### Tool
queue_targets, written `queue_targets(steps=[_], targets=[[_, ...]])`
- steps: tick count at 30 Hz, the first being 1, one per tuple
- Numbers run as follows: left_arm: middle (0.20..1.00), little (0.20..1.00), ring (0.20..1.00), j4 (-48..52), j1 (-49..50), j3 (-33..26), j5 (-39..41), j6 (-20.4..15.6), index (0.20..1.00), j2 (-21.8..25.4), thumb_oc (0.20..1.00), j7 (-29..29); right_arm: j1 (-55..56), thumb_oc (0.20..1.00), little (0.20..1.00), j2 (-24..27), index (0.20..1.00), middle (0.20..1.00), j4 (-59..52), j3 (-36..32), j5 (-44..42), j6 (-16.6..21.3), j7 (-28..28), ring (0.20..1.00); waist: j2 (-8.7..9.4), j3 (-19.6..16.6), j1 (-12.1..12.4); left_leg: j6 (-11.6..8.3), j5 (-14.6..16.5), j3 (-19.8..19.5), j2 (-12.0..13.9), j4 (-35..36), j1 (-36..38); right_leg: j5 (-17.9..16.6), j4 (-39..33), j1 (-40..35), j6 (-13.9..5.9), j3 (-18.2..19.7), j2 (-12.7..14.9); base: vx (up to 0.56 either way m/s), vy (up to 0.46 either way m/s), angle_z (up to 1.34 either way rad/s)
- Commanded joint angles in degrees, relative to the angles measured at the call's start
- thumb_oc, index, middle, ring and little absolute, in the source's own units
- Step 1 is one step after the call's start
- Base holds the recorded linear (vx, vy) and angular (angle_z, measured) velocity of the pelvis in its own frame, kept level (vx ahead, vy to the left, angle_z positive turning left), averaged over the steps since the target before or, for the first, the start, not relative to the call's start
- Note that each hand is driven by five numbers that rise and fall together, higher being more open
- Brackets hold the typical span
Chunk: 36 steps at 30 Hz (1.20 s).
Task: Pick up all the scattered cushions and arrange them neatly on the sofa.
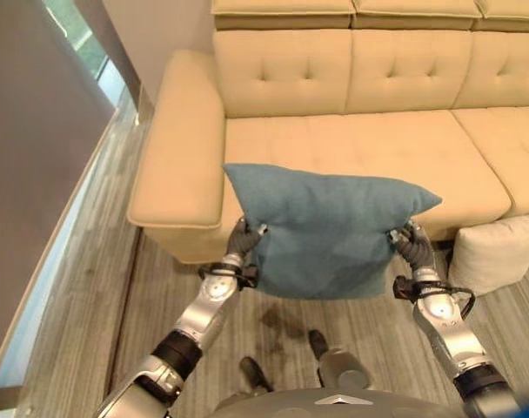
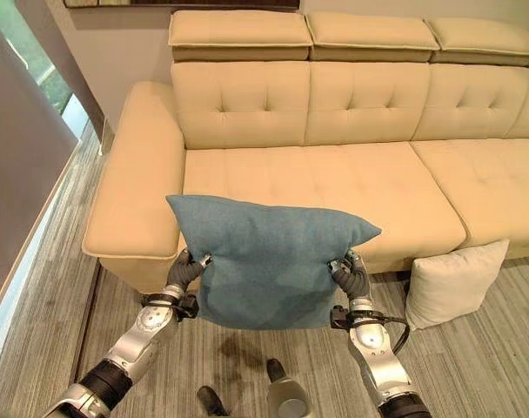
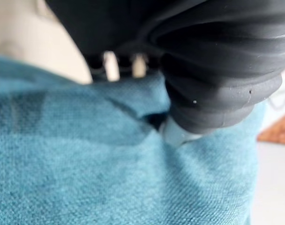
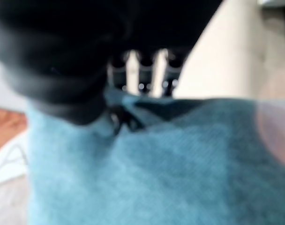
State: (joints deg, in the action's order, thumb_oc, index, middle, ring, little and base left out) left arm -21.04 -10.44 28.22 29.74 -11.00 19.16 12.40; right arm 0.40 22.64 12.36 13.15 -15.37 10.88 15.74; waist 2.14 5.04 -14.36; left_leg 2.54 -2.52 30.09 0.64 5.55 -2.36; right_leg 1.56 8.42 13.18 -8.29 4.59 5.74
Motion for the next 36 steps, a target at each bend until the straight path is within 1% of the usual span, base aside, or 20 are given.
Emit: queue_targets(steps=[1,3,4,5,6,7,8,10,11,12,14,16,18,19,22,24,26,29,34,36], targets=[[0.2,0.2,0.2,5.3,-3.6,2.4,-1.8,-3.0,0.2,-2.9,0.2,-5.6,-5.1,0.2,0.2,-1.9,0.2,0.2,-5.6,2.4,2.0,4.4,-4.1,0.2,-0.58,0.0,2.0,-1.73,8.1,-4.0,0.7,-3.2,5.0,-5.6,5.0,0.9,-3.57,-11.6,3.6,0.0,-0.035,-0.47],[0.2,0.2,0.2,5.3,-3.2,2.0,-1.6,-2.8,0.2,-2.8,0.2,-6.0,-5.2,0.2,0.2,-1.5,0.2,0.2,-5.5,2.6,2.2,4.4,-4.6,0.2,-0.59,-0.3,2.5,-1.99,7.8,-4.0,1.1,-3.1,5.0,-2.9,6.7,0.6,-2.81,-14.4,2.0,0.0,-0.049,-0.44],[0.2,0.2,0.2,5.3,-3.2,2.0,-1.6,-2.8,0.2,-2.8,0.2,-6.0,-5.2,0.2,0.2,-1.5,0.2,0.2,-5.5,2.6,2.2,4.4,-4.6,0.2,-0.58,-0.3,2.5,-2.0,7.8,-4.0,1.1,-3.1,5.0,-2.8,6.7,0.6,-2.81,-14.4,2.0,0.0,-0.094,-0.14],[0.2,0.2,0.2,5.0,-3.1,2.2,-1.4,-2.6,0.2,-2.9,0.2,-6.5,-4.8,0.2,0.2,-1.1,0.2,0.2,-5.4,2.3,2.4,4.2,-4.7,0.2,-0.07,-0.7,2.5,-2.27,8.0,-4.8,1.1,-4.1,4.7,-0.3,5.2,-1.2,-1.77,-14.1,0.5,0.01,-0.127,0.01],[0.2,0.2,0.2,4.5,-2.9,2.5,-1.8,-2.3,0.2,-3.1,0.2,-6.9,-3.9,0.2,0.2,-0.8,0.2,0.2,-5.8,1.9,2.4,4.2,-4.7,0.2,0.27,-0.9,2.2,-2.41,8.2,-5.4,1.2,-5.3,4.3,0.6,4.0,-2.4,-0.72,-12.2,-0.9,0.01,-0.128,0.1],[0.2,0.2,0.2,4.5,-2.9,2.5,-1.8,-2.3,0.2,-3.1,0.2,-6.9,-3.8,0.2,0.2,-0.8,0.2,0.2,-5.9,1.9,2.4,4.2,-4.7,0.2,0.25,-0.9,2.2,-2.42,8.2,-5.4,1.2,-5.4,4.3,0.6,4.0,-2.4,-0.7,-12.2,-0.9,0.04,-0.171,0.21],[0.2,0.2,0.2,3.6,-2.3,2.0,-1.3,-2.4,0.2,-4.2,0.2,-7.1,-1.9,0.2,0.2,-0.3,0.2,0.2,-6.3,0.6,2.2,4.4,-4.8,0.2,0.8,-1.4,1.6,-3.35,9.5,-5.6,1.7,-9.0,3.4,1.1,1.4,-3.8,0.86,-8.6,-3.2,0.08,-0.193,0.3],[0.2,0.2,0.2,3.1,-2.0,2.3,-0.6,-2.3,0.2,-4.7,0.2,-7.4,-0.6,0.2,0.2,0.9,0.2,0.2,-7.0,-0.3,1.6,4.5,-4.7,0.2,1.68,-1.8,1.2,-4.21,10.9,-6.4,3.2,-15.4,1.1,1.6,-1.2,-6.2,2.64,-7.2,-4.0,0.1,-0.176,0.89],[0.2,0.2,0.2,3.1,-2.0,2.3,-0.6,-2.3,0.2,-4.7,0.2,-7.4,-0.6,0.2,0.2,0.9,0.2,0.2,-7.0,-0.3,1.6,4.5,-4.7,0.2,1.67,-1.9,1.2,-4.21,10.9,-6.4,3.2,-15.4,1.0,1.6,-1.2,-6.2,2.64,-7.2,-4.0,0.09,-0.08,0.92],[0.2,0.2,0.2,3.3,-1.9,2.6,-0.2,-2.3,0.2,-5.1,0.2,-6.9,-0.8,0.2,0.2,1.5,0.2,0.2,-7.1,-0.3,0.6,4.5,-4.5,0.2,2.08,-1.3,1.7,-4.84,10.8,-9.8,3.5,-19.2,-1.0,2.2,-2.3,-7.9,3.27,-6.6,-4.1,0.07,-0.025,0.34],[0.2,0.2,0.2,3.4,-2.1,2.9,0.1,-2.2,0.2,-5.3,0.2,-6.9,-1.3,0.2,0.2,2.1,0.2,0.2,-7.1,-0.2,0.6,4.4,-4.6,0.2,2.22,-1.5,2.3,-4.72,9.5,-14.0,3.0,-16.2,-3.1,2.1,-3.0,-8.1,3.02,-5.9,-3.8,0.07,0.005,-0.13],[0.2,0.2,0.2,3.5,-2.7,3.3,-0.2,-1.9,0.2,-5.7,0.2,-6.7,-1.7,0.2,0.2,2.4,0.2,0.2,-7.1,-0.3,0.3,4.2,-4.2,0.2,3.0,-1.3,2.9,-5.15,7.8,-16.8,3.5,-17.2,-7.6,2.1,-3.5,-8.7,3.04,-5.3,-2.9,0.07,0.035,-0.09],[0.2,0.2,0.2,3.6,-2.7,3.2,0.0,-1.9,0.2,-5.8,0.2,-6.7,-1.7,0.2,0.2,2.6,0.2,0.2,-7.2,-0.6,0.2,4.1,-4.1,0.2,2.94,-1.3,2.9,-5.23,7.4,-16.8,3.9,-17.5,-8.7,2.4,-3.5,-8.6,3.14,-5.5,-2.7,0.11,0.089,0.04],[0.2,0.2,0.2,3.6,-2.2,2.8,0.5,-1.6,0.2,-6.0,0.2,-7.3,-1.4,0.2,0.2,2.4,0.2,0.2,-7.5,-1.1,0.6,3.9,-4.5,0.2,2.02,-1.6,2.7,-4.84,7.2,-15.9,3.8,-14.8,-6.8,3.5,-2.5,-8.7,2.89,-5.4,-3.0,0.2,0.16,-0.11],[0.2,0.2,0.2,3.5,-1.9,3.0,0.6,-1.5,0.2,-6.1,0.2,-7.0,-1.8,0.2,0.2,2.0,0.2,0.2,-7.4,-1.0,1.1,3.7,-4.3,0.2,1.45,-1.2,2.8,-4.11,7.1,-15.5,2.8,-12.2,-4.5,3.3,1.4,-8.0,2.37,-4.8,-2.5,0.16,0.175,-0.42],[0.2,0.2,0.2,4.4,-1.4,2.4,0.6,-1.6,0.2,-4.9,0.2,-6.7,-4.4,0.2,0.2,1.0,0.2,0.2,-7.1,0.5,1.2,3.7,-4.4,0.2,1.22,0.4,3.1,-2.22,8.1,-13.7,1.8,-11.3,-1.7,1.4,10.7,-4.5,0.18,-3.1,-1.9,0.12,0.168,-0.71],[0.2,0.2,0.2,4.8,-1.4,1.5,0.5,-1.8,0.2,-4.0,0.2,-6.7,-5.9,0.2,0.2,0.4,0.2,0.2,-6.7,1.2,1.3,3.7,-4.5,0.2,0.94,0.7,3.6,-1.58,8.4,-12.4,1.5,-10.5,-0.2,-0.7,13.9,-1.7,-0.73,-3.7,-1.5,0.14,0.092,-0.86],[0.2,0.2,0.2,5.6,-0.7,0.0,0.3,-2.3,0.2,-3.1,0.2,-7.0,-7.3,0.2,0.2,0.8,0.2,0.2,-6.6,1.5,1.5,3.6,-5.0,0.2,0.45,0.0,3.5,-1.5,9.4,-11.2,0.3,-8.7,2.9,-0.2,9.9,0.4,-0.1,-4.9,-2.5,0.21,0.025,-0.56],[0.2,0.2,0.2,6.4,-1.4,-1.9,0.0,-2.9,0.2,-2.7,0.2,-6.8,-9.0,0.2,0.2,1.4,0.2,0.2,-6.4,1.7,2.0,3.3,-5.4,0.2,0.51,-0.6,2.2,-1.63,12.2,-11.0,-1.8,-7.0,8.3,-3.9,-2.1,4.7,-0.34,-11.3,-2.8,0.26,-0.079,-0.2],[0.2,0.2,0.2,6.6,-1.6,-2.3,-0.3,-3.1,0.2,-2.6,0.2,-6.9,-9.1,0.2,0.2,1.6,0.2,0.2,-6.6,1.6,2.3,3.3,-5.5,0.2,0.44,-0.5,1.7,-1.75,12.8,-11.2,-2.0,-7.1,9.1,-4.3,-3.1,5.1,-0.58,-12.0,-2.8,0.23,-0.122,0.2]])
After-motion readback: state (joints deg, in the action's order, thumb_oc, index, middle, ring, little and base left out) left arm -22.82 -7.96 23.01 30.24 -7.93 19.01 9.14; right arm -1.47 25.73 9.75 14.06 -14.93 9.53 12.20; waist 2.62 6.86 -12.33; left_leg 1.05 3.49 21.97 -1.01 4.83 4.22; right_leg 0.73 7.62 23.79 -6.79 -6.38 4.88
